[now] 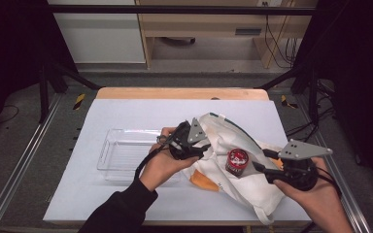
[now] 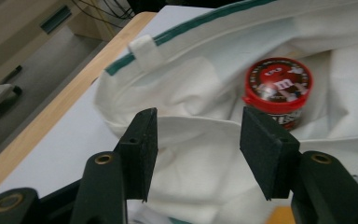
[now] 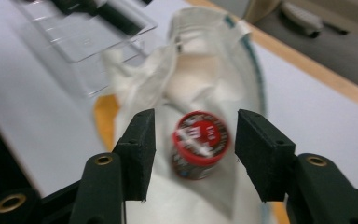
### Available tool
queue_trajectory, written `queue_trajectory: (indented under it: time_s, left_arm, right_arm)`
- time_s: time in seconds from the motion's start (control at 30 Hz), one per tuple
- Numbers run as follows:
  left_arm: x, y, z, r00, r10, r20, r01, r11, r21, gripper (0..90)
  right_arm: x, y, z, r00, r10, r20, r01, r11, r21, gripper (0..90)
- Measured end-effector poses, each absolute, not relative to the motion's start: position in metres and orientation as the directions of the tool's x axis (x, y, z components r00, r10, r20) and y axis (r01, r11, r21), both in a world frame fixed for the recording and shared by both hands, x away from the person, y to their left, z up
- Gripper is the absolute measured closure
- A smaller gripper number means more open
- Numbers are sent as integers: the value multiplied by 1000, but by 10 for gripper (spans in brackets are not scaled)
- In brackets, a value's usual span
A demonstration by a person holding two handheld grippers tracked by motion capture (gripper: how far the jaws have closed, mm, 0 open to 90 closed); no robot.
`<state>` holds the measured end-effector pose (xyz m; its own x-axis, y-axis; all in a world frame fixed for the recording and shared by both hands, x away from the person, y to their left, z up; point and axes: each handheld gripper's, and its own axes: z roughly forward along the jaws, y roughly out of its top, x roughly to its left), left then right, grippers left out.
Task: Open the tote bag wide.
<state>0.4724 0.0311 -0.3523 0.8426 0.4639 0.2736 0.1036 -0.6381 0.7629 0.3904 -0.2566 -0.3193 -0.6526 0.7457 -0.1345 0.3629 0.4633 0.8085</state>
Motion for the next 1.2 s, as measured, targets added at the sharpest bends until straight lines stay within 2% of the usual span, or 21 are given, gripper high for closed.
queue_trajectory:
  time_s: [0.1,0.23,0.37,0.63,0.7,0.83,0.93,1.07,1.2]
  left_arm:
    - [463,27,-361,841,452,299,82,-652,754,455]
    - [460,24,-370,849,452,274,94,-638,764,452]
    - [459,21,-378,859,438,267,94,-647,757,485]
    - [460,18,-389,868,426,254,104,-657,747,513]
    - [462,17,-391,874,417,249,103,-659,745,569]
    - [460,14,-392,885,400,238,92,-651,753,714]
    - [460,13,-393,887,401,230,97,-647,756,800]
    - [457,15,-392,882,406,241,91,-646,758,847]
    - [455,24,-395,883,407,236,100,-652,752,860]
  right_arm:
    - [401,-262,-320,-634,762,-133,382,458,803,500]
    - [414,-269,-332,-610,777,-154,419,481,770,487]
    - [423,-276,-345,-594,792,-143,466,483,742,473]
    - [426,-281,-362,-601,791,-114,486,476,733,470]
    - [426,-281,-363,-601,791,-112,488,475,732,481]
    - [426,-282,-364,-598,792,-123,485,480,731,563]
    - [428,-283,-365,-597,792,-129,488,486,725,663]
    - [433,-287,-370,-591,797,-128,516,494,700,788]
    - [443,-295,-379,-575,807,-131,539,495,682,819]
